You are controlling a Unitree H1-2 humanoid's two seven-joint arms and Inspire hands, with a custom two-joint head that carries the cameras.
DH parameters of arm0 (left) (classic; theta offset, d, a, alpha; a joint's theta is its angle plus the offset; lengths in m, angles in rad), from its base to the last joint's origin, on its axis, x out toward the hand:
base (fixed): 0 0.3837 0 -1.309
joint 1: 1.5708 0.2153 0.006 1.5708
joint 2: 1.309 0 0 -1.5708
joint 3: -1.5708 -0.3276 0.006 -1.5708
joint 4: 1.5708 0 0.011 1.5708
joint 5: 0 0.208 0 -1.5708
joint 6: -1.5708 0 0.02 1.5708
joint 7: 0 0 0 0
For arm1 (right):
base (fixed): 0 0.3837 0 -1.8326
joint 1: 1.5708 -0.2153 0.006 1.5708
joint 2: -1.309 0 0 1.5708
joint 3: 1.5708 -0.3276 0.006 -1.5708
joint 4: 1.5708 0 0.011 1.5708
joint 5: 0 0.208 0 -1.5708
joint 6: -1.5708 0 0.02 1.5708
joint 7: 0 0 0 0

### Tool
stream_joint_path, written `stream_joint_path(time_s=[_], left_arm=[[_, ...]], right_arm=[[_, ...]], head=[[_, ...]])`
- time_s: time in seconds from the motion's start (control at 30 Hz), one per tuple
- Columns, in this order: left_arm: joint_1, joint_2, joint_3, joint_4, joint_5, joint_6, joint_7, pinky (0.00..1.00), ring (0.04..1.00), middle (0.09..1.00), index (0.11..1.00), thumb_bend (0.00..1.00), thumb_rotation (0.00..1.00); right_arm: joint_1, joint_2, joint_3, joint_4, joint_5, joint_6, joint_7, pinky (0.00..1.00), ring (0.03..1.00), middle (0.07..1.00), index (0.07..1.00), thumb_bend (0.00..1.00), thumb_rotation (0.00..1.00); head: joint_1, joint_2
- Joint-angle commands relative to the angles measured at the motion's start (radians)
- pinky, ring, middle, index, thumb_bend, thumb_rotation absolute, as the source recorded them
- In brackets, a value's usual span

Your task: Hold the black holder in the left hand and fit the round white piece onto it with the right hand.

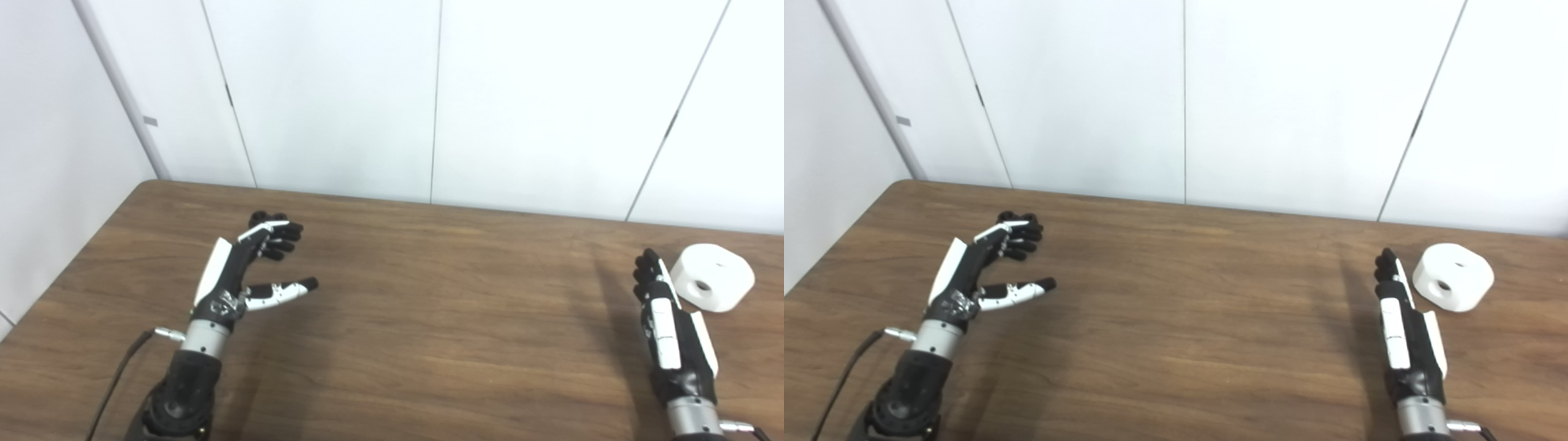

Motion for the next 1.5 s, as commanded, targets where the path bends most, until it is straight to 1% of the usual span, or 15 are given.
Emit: stream_joint_path(time_s=[0.0, 0.1, 0.17, 0.27, 0.37, 0.47, 0.63, 0.77, 0.83, 0.9, 1.0, 1.1, 1.17, 1.37, 1.47], left_arm=[[-0.028, 0.059, 0.033, -0.053, 0.009, 0.0, 0.011, 0.64, 0.676, 0.701, 0.706, 0.77, 0.09], [-0.025, 0.091, 0.054, -0.066, 0.038, -0.009, 0.02, 0.63, 0.672, 0.698, 0.706, 0.78, 0.11], [-0.026, 0.11, 0.063, -0.063, 0.061, -0.02, 0.03, 0.61, 0.667, 0.7, 0.705, 0.79, 0.15], [-0.029, 0.133, 0.077, -0.055, 0.105, -0.04, 0.058, 0.6, 0.664, 0.7, 0.702, 0.79, 0.2], [-0.031, 0.141, 0.083, -0.042, 0.141, -0.061, 0.084, 0.59, 0.666, 0.696, 0.698, 0.8, 0.22], [-0.037, 0.149, 0.089, -0.021, 0.181, -0.077, 0.114, 0.61, 0.676, 0.697, 0.694, 0.82, 0.21], [-0.058, 0.18, 0.089, 0.064, 0.279, -0.114, 0.187, 0.65, 0.722, 0.741, 0.726, 0.82, 0.26], [-0.083, 0.219, 0.075, 0.143, 0.322, -0.116, 0.211, 0.67, 0.753, 0.776, 0.755, 0.82, 0.29], [-0.097, 0.24, 0.063, 0.175, 0.337, -0.099, 0.202, 0.69, 0.773, 0.796, 0.77, 0.83, 0.29], [-0.109, 0.26, 0.049, 0.197, 0.343, -0.066, 0.176, 0.71, 0.812, 0.836, 0.807, 0.85, 0.33], [-0.124, 0.288, 0.022, 0.223, 0.349, -0.009, 0.135, 0.8, 0.874, 0.884, 0.855, 0.85, 0.37], [-0.145, 0.318, -0.008, 0.265, 0.366, 0.016, 0.114, 0.88, 0.912, 0.911, 0.879, 0.87, 0.4], [-0.16, 0.334, -0.024, 0.294, 0.373, 0.024, 0.105, 0.93, 0.931, 0.923, 0.894, 0.89, 0.43], [-0.206, 0.384, -0.093, 0.389, 0.401, 0.059, 0.069, 0.96, 0.956, 0.942, 0.929, 0.95, 0.5], [-0.224, 0.399, -0.122, 0.437, 0.395, 0.045, 0.061, 0.95, 0.95, 0.938, 0.926, 0.96, 0.5]], right_arm=[[0.039, 0.014, 0.004, 0.037, 0.001, -0.016, -0.003, 0.97, 0.971, 0.965, 0.974, 0.45, 1.0], [0.039, 0.014, 0.001, 0.043, 0.014, -0.028, 0.006, 0.98, 0.983, 0.979, 0.986, 0.4, 1.0], [0.038, 0.01, 0.004, 0.051, 0.01, -0.046, 0.008, 0.97, 0.983, 0.979, 0.984, 0.4, 1.0], [0.036, 0.009, 0.001, 0.052, 0.015, -0.032, 0.009, 0.97, 0.982, 0.977, 0.983, 0.4, 1.0], [0.036, 0.007, 0.002, 0.049, 0.01, -0.02, 0.009, 0.98, 0.983, 0.974, 0.982, 0.43, 1.0], [0.034, 0.008, -0.001, 0.057, 0.017, -0.029, 0.009, 0.99, 0.983, 0.977, 0.983, 0.4, 1.0], [0.029, 0.003, 0.0, 0.071, 0.014, -0.048, 0.009, 0.98, 0.978, 0.974, 0.981, 0.37, 1.0], [0.025, 0.0, -0.004, 0.082, 0.026, -0.046, 0.015, 0.99, 0.984, 0.979, 0.985, 0.37, 1.0], [0.027, 0.001, -0.007, 0.078, 0.037, -0.042, 0.019, 1.0, 0.992, 0.985, 0.988, 0.36, 1.0], [0.026, 0.001, -0.008, 0.083, 0.037, -0.058, 0.019, 0.99, 0.988, 0.982, 0.985, 0.35, 1.0], [0.025, 0.001, -0.012, 0.084, 0.053, -0.052, 0.028, 1.0, 0.993, 0.983, 0.987, 0.35, 1.0], [0.025, -0.001, -0.014, 0.089, 0.058, -0.06, 0.034, 1.0, 0.997, 0.984, 0.987, 0.34, 1.0], [0.027, -0.001, -0.014, 0.085, 0.05, -0.052, 0.028, 1.0, 0.99, 0.976, 0.978, 0.36, 1.0], [0.028, -0.002, -0.015, 0.075, 0.058, -0.043, 0.035, 1.0, 1.0, 0.991, 0.992, 0.33, 1.0], [0.03, -0.002, -0.014, 0.067, 0.049, -0.035, 0.03, 1.0, 0.999, 0.986, 0.988, 0.36, 1.0]], head=[[0.008, -0.003], [0.014, -0.005], [0.018, -0.005], [0.027, -0.009], [0.037, -0.018], [0.044, -0.023], [0.06, -0.036], [0.069, -0.044], [0.075, -0.045], [0.079, -0.049], [0.088, -0.053], [0.094, -0.057], [0.097, -0.06], [0.103, -0.059], [0.107, -0.056]])
